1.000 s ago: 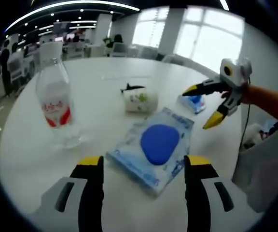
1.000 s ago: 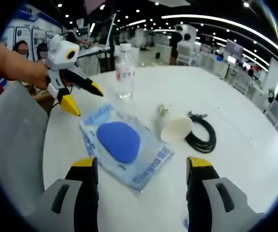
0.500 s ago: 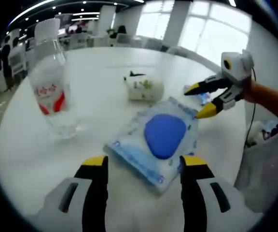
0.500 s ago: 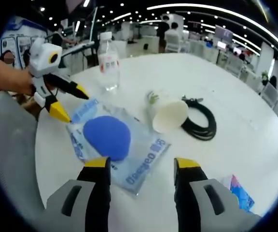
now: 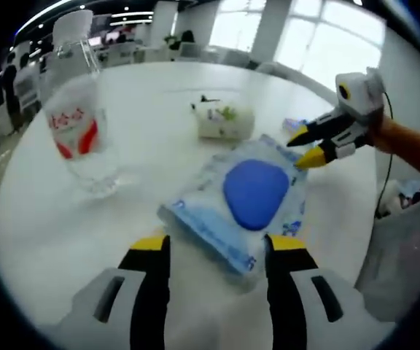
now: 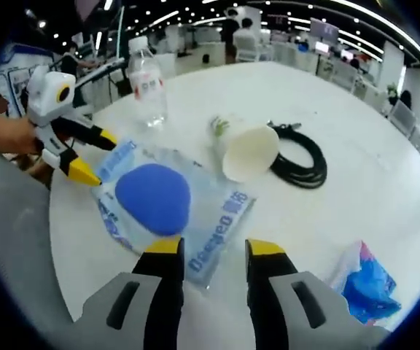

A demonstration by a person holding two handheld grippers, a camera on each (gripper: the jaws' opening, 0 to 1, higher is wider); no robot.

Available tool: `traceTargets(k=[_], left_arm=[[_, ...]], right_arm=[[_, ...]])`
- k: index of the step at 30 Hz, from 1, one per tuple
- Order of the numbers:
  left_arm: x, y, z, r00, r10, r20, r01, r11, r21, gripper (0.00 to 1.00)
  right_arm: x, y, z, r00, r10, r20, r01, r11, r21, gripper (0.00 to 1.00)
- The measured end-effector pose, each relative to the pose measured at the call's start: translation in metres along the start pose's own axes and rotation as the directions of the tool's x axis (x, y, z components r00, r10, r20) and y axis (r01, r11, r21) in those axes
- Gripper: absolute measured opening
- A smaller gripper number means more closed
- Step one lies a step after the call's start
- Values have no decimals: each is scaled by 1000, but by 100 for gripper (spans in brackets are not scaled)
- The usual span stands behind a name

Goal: Arrange the tabletop items into an orderly group along one side of the table until the central work area is clear of visible clutter.

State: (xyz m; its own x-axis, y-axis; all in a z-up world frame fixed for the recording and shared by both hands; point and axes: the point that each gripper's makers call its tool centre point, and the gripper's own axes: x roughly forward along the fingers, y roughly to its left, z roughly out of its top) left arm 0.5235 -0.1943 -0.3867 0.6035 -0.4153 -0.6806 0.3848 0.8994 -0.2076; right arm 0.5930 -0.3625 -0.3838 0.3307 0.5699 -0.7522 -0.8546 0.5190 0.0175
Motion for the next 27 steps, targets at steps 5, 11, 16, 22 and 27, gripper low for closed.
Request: traceTargets(k=[5, 11, 16, 22, 27], left_arm=[[2, 2, -3, 1000, 9, -14, -10, 1000, -15, 45], [2, 2, -6, 1000, 9, -23, -10, 1000, -29, 35], [2, 2, -8, 999, 10, -35, -11, 999, -39, 24], [4, 0, -7, 999, 11, -44, -13, 999, -37, 18], [6, 0, -6, 999, 19, -49, -20, 999, -26, 14]], right_arm=[[2, 1, -3, 1000, 2, -14, -2, 1000, 15, 31], [2, 0, -6, 1000, -1, -24, 1, 1000, 19, 26], [3, 0, -9, 1000, 2, -29, -1, 1000, 25, 20], [4, 1, -11, 999, 1, -33, 0, 1000, 24, 16], [4, 2, -10, 1000, 2, -31, -1, 1000, 18, 13]])
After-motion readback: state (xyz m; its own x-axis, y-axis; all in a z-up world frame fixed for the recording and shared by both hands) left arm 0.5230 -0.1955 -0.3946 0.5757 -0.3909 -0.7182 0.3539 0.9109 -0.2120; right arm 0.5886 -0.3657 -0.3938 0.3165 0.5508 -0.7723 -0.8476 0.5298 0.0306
